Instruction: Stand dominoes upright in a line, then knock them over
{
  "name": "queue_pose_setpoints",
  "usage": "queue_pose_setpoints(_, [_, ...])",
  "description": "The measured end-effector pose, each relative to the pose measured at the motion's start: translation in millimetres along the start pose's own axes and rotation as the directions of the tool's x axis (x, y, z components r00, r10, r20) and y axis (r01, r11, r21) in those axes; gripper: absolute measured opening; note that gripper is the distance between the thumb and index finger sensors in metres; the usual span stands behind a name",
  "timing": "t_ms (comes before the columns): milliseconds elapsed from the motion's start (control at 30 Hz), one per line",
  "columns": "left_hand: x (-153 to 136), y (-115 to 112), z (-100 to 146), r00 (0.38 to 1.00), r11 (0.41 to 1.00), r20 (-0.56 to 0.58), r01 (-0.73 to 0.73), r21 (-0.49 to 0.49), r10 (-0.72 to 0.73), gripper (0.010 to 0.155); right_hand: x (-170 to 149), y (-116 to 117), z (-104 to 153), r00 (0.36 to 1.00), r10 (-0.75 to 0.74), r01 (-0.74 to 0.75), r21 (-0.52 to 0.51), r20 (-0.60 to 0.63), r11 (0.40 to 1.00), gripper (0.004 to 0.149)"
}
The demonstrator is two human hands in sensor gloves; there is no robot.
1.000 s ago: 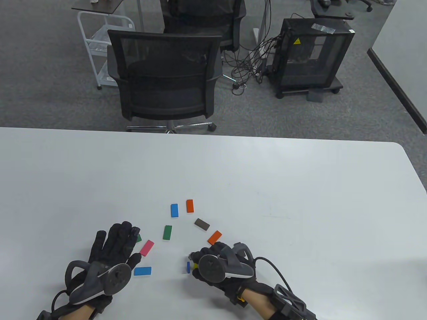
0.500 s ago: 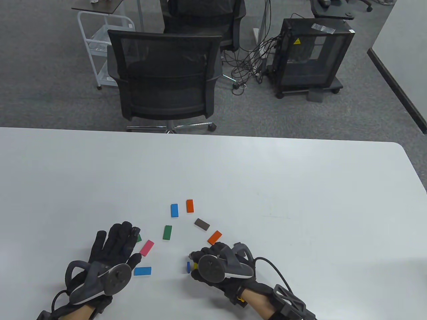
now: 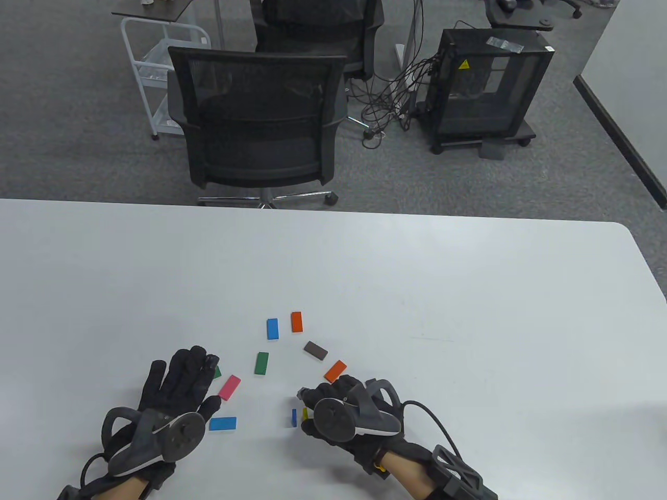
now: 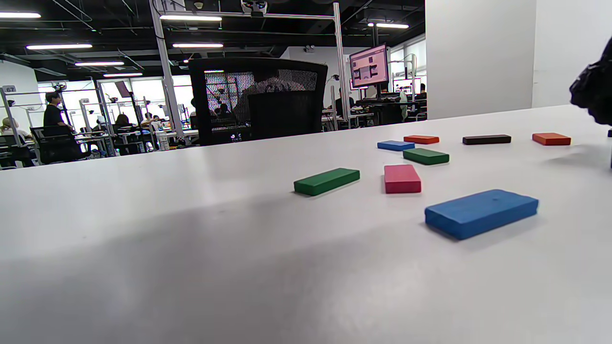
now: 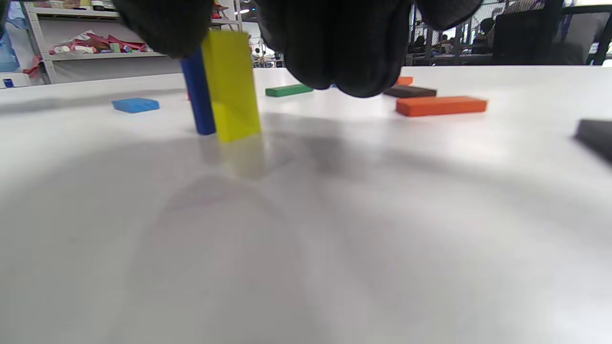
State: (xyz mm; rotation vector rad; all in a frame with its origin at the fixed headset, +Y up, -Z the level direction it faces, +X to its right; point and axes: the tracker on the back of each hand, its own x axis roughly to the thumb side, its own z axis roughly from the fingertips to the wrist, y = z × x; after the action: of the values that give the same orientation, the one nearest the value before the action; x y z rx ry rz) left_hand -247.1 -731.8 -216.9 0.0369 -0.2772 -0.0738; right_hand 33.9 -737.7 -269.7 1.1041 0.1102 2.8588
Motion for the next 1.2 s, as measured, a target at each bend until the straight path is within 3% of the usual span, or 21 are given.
queue_pose_setpoints(267, [1,0,0,1.000,1.000,0.004,0.004,0.002,-0.004,0.068,-42,-22,14,0.986,0.022,-0.032,-0.054,-0.167,0.998,0.059])
queue_pose_setpoints(533, [1,0,1,1.000,1.000,0.009,0.009,0.006,-0.009,0.068,-75,-17,17,0.947,0.099,-0.100,0.014,-0.306,0.995,0.053])
queue_pose_setpoints(867, [2,2,0,1.000,1.000,0.004,0.017,0.013,-0.017,0.068,-75,18,10,0.915,0.208,-0.147,0.193,-0.347,0.970,0.060])
queue_pose_setpoints(1200, [2,1,-1,0.999,0.999,0.008,0.034,0.017,-0.034,0.068,-69,21,8,0.927,0.188,-0.154,0.128,-0.325,0.980,0.057])
